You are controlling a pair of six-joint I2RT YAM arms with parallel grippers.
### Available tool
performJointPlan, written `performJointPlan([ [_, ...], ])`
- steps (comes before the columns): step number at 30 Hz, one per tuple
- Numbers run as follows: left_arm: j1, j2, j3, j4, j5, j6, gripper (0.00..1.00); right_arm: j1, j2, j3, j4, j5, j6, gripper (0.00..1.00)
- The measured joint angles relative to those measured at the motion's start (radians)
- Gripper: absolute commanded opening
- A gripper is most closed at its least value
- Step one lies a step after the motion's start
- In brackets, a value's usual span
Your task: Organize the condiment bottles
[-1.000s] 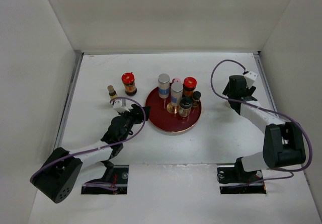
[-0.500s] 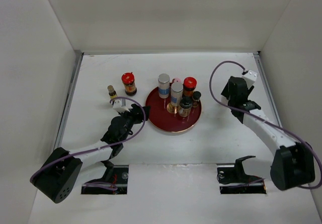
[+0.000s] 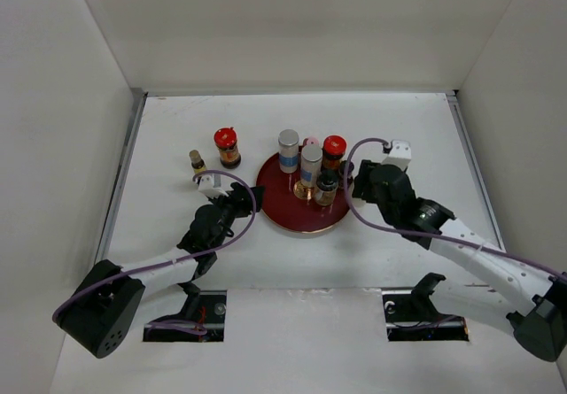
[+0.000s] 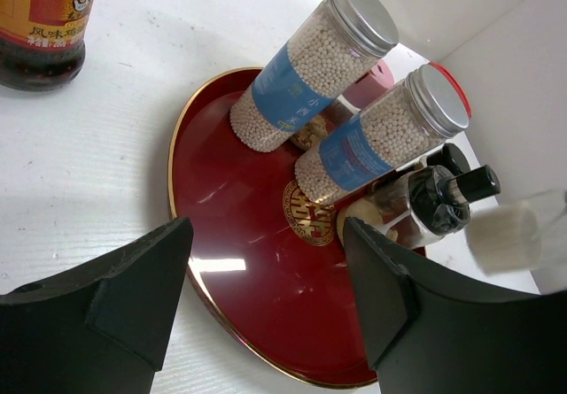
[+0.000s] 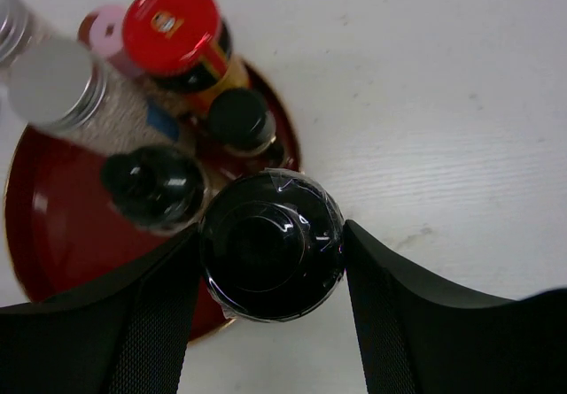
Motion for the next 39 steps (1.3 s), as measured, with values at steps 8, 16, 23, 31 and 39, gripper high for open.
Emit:
performJointPlan([
  [8, -0.001, 0.000, 0.000, 0.003, 0.000, 0.000, 0.68, 0.167, 0.054, 0.001, -0.060, -0.020, 0.064, 0.46],
  [16, -0.001, -0.013, 0.000, 0.002, 0.000, 0.000, 0.68, 0.257, 0.103, 0.001, 0.019, -0.058, 0.100, 0.46],
  [23, -0.001, -0.039, 0.000, 0.003, 0.000, 0.000, 0.68, 0.291, 0.181, -0.002, 0.178, -0.077, 0.111, 0.46],
  [31, -0.001, -0.039, 0.000, 0.001, 0.000, 0.000, 0.68, 0.298, 0.293, -0.040, 0.329, -0.065, 0.105, 0.46],
  [39, 0.001, -0.038, 0.000, 0.002, 0.000, 0.000, 0.68, 0.319, 0.373, -0.044, 0.377, -0.008, 0.057, 0.48],
])
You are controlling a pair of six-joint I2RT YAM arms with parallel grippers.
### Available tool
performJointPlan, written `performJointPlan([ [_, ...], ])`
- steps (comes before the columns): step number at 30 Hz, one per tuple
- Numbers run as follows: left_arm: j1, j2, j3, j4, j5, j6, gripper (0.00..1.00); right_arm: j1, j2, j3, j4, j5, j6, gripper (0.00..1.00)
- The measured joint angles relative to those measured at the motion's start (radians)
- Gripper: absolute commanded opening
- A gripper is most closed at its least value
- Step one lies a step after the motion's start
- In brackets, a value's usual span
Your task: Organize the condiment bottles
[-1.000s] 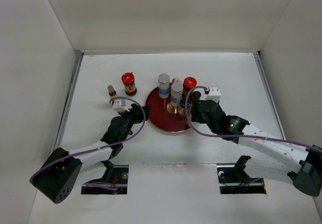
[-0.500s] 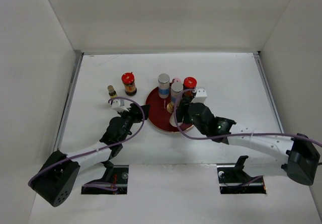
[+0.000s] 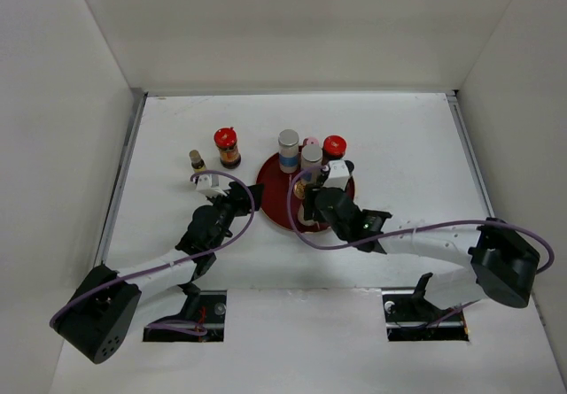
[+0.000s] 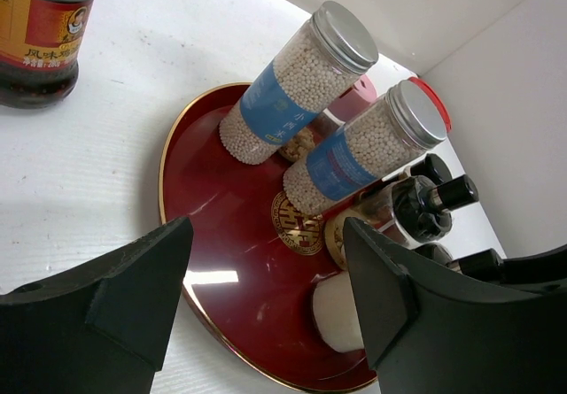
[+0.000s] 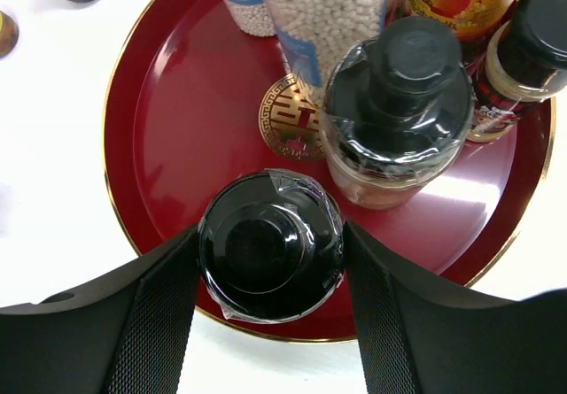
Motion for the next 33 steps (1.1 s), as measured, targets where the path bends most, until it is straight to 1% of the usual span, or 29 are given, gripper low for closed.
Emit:
performJointPlan([
  [2, 0.001, 0.002, 0.000, 0.000, 0.000, 0.000, 0.68, 0.013, 0.010, 0.000, 0.013, 0.017, -0.017, 0.52],
  [7, 0.008, 0.001, 0.000, -0.003, -0.008, 0.014, 0.66, 0.034, 0.029, 0.000, 0.043, 0.046, -0.051, 0.77],
  [9, 0.009, -0.005, 0.000, -0.014, -0.017, 0.024, 0.65, 0.040, 0.029, 0.000, 0.057, 0.047, -0.056, 0.82],
  [12, 0.009, -0.027, 0.006, -0.046, -0.041, 0.040, 0.61, 0.047, 0.011, 0.000, 0.068, 0.047, -0.071, 0.88],
  [15, 0.005, -0.053, 0.031, -0.095, -0.069, 0.056, 0.56, 0.049, -0.046, 0.000, 0.070, 0.045, -0.090, 0.91],
  [17, 0.000, -0.068, 0.056, -0.128, -0.087, 0.066, 0.51, 0.052, -0.102, 0.000, 0.074, 0.038, -0.104, 0.91],
  [18, -0.002, -0.074, 0.072, -0.145, -0.097, 0.071, 0.48, 0.052, -0.133, 0.000, 0.076, 0.031, -0.109, 0.85],
  [20, -0.002, -0.080, 0.106, -0.184, -0.114, 0.084, 0.46, 0.052, -0.191, 0.000, 0.079, 0.014, -0.123, 0.61],
  [21, -0.002, -0.082, 0.124, -0.206, -0.122, 0.092, 0.45, 0.051, -0.219, 0.000, 0.082, 0.004, -0.128, 0.45],
  [23, -0.001, -0.083, 0.166, -0.261, -0.137, 0.107, 0.46, 0.040, -0.278, -0.007, 0.097, -0.028, -0.128, 0.31],
  [24, 0.000, -0.082, 0.192, -0.293, -0.146, 0.119, 0.47, 0.030, -0.306, -0.013, 0.105, -0.041, -0.129, 0.28],
  [26, 0.003, -0.078, 0.248, -0.357, -0.172, 0.147, 0.53, -0.005, -0.352, -0.032, 0.119, -0.070, -0.121, 0.28],
  [27, 0.005, -0.072, 0.281, -0.388, -0.191, 0.163, 0.56, -0.023, -0.366, -0.041, 0.122, -0.083, -0.118, 0.30],
  [29, 0.007, -0.050, 0.349, -0.436, -0.238, 0.200, 0.67, -0.058, -0.377, -0.058, 0.125, -0.110, -0.106, 0.43],
  [30, 0.008, -0.038, 0.378, -0.454, -0.259, 0.216, 0.70, -0.071, -0.374, -0.066, 0.127, -0.118, -0.103, 0.50],
  [32, 0.012, -0.003, 0.438, -0.486, -0.302, 0.253, 0.74, -0.079, -0.366, -0.088, 0.133, -0.132, -0.100, 0.62],
  [33, 0.014, 0.020, 0.466, -0.500, -0.319, 0.273, 0.75, -0.079, -0.364, -0.103, 0.143, -0.139, -0.097, 0.64],
])
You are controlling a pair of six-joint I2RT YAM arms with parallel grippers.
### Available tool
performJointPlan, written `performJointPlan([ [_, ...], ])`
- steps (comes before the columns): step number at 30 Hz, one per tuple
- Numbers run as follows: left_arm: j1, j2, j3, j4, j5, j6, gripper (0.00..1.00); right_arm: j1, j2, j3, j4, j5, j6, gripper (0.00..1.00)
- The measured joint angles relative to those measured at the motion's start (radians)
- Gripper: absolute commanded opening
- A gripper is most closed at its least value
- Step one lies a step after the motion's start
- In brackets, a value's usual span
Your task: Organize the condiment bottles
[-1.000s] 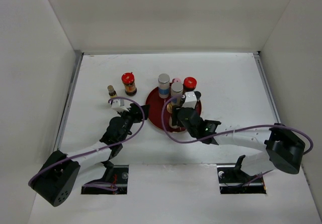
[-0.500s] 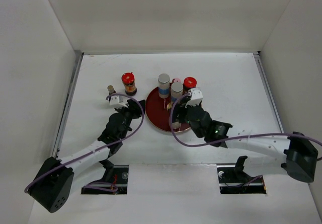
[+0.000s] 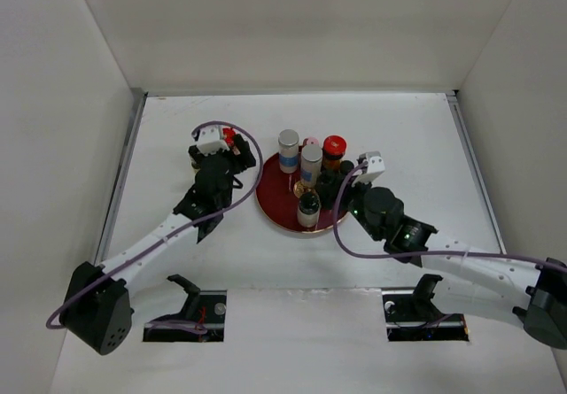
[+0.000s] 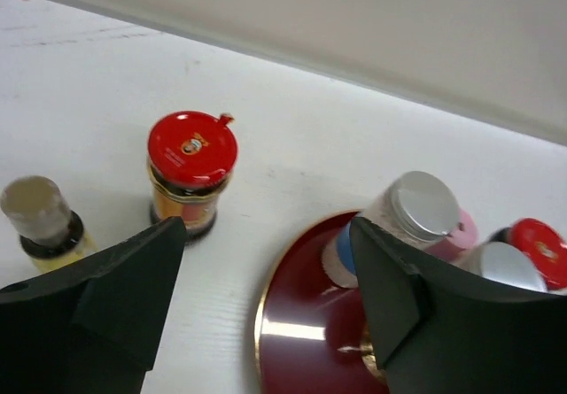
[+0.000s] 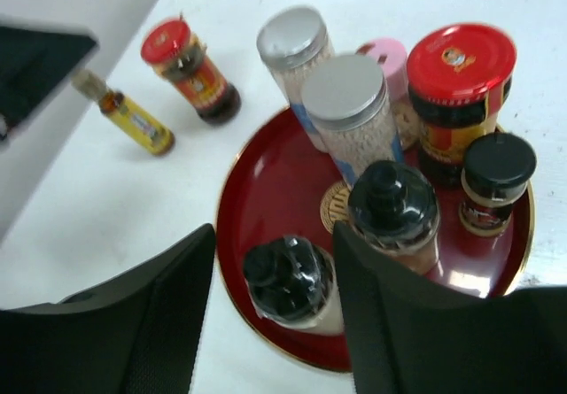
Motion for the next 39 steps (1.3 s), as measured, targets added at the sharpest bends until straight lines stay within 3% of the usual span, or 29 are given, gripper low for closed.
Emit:
performJointPlan([
  [7, 0.039, 0.218, 0.190, -0.131, -0.046, 0.087, 0.78, -0.016, 0.000, -0.126, 0.064, -0.032, 0.009, 0.72],
  [18, 0.099, 0.391, 0.302, -0.217, -0.060, 0.133, 0.82, -0.023, 0.008, -0.131, 0.112, -0.034, 0.025, 0.83],
  [39, 0.163, 0.591, 0.386, -0.182, -0.035, 0.144, 0.81, -0.023, 0.056, -0.131, 0.120, -0.034, 0.028, 0.81],
])
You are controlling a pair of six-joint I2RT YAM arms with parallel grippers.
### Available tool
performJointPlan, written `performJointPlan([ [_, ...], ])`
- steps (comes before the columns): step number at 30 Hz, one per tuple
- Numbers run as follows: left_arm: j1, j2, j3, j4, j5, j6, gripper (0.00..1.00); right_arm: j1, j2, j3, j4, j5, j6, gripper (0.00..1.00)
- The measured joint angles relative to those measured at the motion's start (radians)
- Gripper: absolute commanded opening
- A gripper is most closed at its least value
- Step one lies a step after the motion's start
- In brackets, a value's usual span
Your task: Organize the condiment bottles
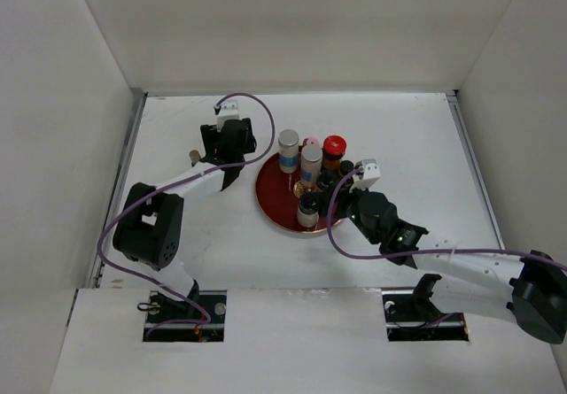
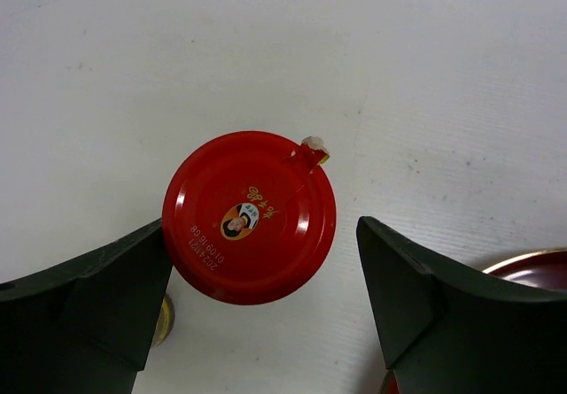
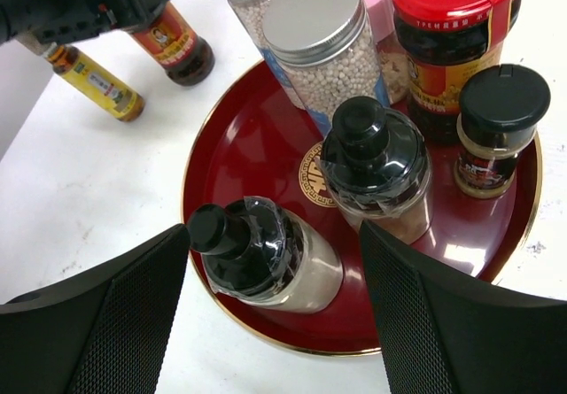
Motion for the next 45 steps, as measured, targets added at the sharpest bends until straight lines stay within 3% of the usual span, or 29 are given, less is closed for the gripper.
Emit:
performJointPlan([
  [10, 0.019, 0.051, 0.016, 0.016, 0.018, 0.003, 0.75, 0.000, 0.006, 0.000, 0.002, 0.000, 0.000, 0.81],
  [15, 0.024, 0.062, 0.016, 0.018, 0.030, 0.003, 0.58, 0.000, 0.006, 0.000, 0.013, 0.000, 0.000, 0.81],
  [22, 0.009, 0.026, -0.015, 0.014, 0.041, 0.002, 0.48, 0.000, 0.008, 0.000, 0.018, 0.000, 0.000, 0.81],
  [34, -0.184, -0.309, -0.133, -0.037, -0.014, -0.013, 0.46, 0.000, -0.004, -0.004, 0.023, 0.005, 0.000, 0.80],
  [40, -0.316, -0.293, -0.137, -0.034, -0.023, -0.048, 0.46, -0.006, -0.038, -0.028, 0.037, 0.022, 0.000, 0.81],
  [45, -0.357, -0.223, -0.138, -0.034, -0.005, -0.096, 0.46, -0.011, -0.054, -0.034, 0.038, 0.030, 0.000, 0.81],
])
